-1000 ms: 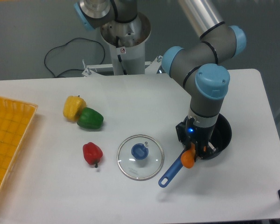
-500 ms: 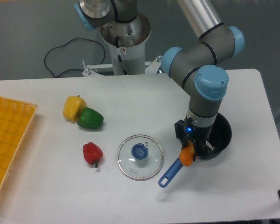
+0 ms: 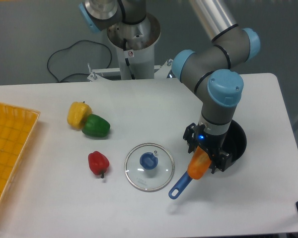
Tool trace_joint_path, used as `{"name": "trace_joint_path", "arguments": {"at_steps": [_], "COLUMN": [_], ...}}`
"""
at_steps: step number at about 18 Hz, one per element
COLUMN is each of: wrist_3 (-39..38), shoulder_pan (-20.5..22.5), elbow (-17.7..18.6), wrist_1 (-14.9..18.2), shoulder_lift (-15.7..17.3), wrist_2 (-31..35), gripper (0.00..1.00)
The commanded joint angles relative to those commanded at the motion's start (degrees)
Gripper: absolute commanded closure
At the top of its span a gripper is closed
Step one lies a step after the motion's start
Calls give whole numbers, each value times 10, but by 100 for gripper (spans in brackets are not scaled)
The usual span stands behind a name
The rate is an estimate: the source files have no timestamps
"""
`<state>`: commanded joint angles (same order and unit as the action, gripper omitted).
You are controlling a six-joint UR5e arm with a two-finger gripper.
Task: Place the long bread in the pot
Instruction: 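Open the gripper to release the bread and raise the gripper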
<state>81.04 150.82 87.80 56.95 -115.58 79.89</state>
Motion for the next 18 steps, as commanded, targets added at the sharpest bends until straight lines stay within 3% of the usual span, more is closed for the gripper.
{"name": "trace_joint_path", "arguments": {"at_steps": [3, 10, 14, 18], "wrist_3": [0, 2, 3, 6], "shoulder_pan": [-3, -61, -62, -58], "elbow": [7, 11, 11, 8], "wrist_1": [14, 105, 120, 156], "shoulder_lift": [18, 58, 67, 80], "wrist_2": [24, 175, 184, 200], "gripper": [0, 0, 0, 0]}}
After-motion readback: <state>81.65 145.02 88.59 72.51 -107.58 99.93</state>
